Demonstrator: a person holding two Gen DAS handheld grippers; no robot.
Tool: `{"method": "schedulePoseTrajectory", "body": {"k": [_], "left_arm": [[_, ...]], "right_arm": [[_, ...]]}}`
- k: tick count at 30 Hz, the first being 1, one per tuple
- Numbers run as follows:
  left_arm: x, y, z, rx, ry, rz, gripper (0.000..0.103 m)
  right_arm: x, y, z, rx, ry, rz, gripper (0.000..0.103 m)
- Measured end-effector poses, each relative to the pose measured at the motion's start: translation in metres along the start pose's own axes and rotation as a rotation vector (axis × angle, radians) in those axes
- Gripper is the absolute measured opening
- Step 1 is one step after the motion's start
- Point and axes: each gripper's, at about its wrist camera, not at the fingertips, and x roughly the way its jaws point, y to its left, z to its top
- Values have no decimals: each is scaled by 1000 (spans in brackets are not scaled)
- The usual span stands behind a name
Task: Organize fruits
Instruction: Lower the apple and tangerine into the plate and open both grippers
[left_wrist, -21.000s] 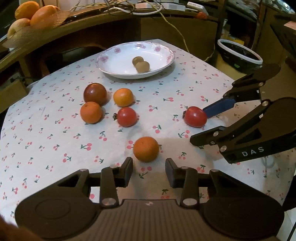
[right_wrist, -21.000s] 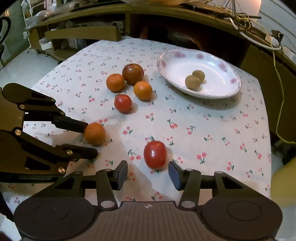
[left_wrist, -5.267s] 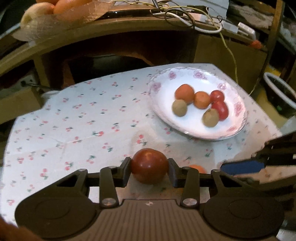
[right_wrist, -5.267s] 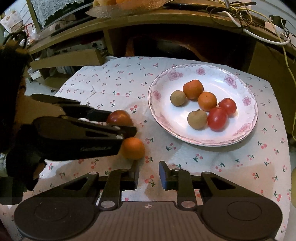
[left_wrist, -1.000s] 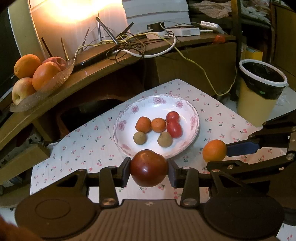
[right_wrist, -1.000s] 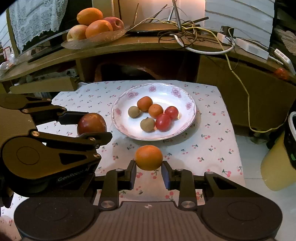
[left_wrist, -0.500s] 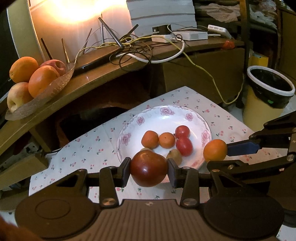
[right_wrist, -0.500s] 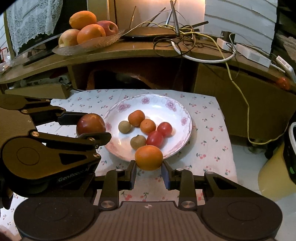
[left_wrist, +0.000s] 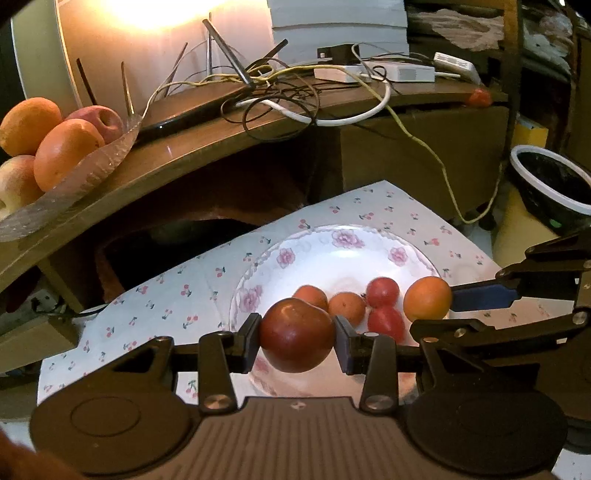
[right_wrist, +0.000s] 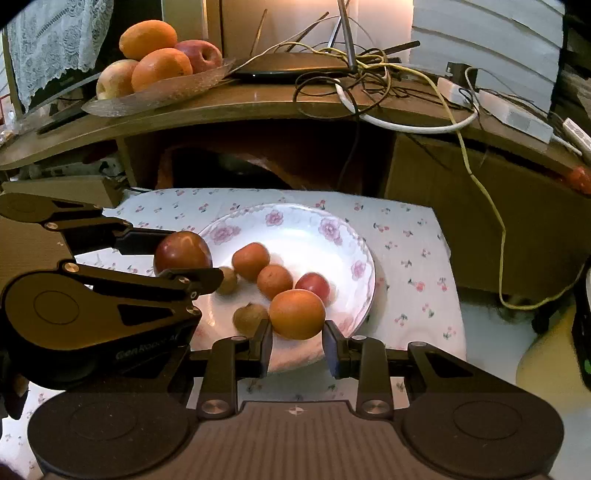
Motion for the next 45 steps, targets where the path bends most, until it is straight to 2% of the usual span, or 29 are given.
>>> {"method": "schedulePoseTrajectory", "body": {"k": [9,17,21,34,38,45], "left_arm": [[25,13,8,-45,20,-6,45],[46,26,10,-72,27,7,45],[49,31,12,-90,20,-7,45],[43,24,16,-89,23,-41,47],[35,19,18,-65,-3,-9,54],[20,20,22,-93,-26,-14,59]], "right_arm": [[27,-6,17,-35,-14,-2,33],[52,-5,25,-78,-30,25,34],[58,-11,32,-49,-32,69,31],[46,-14,32,-91,-46,42,36],[38,-19,30,-87,-49,29,36],[22,-22,33,-64,-71,27,37]]}}
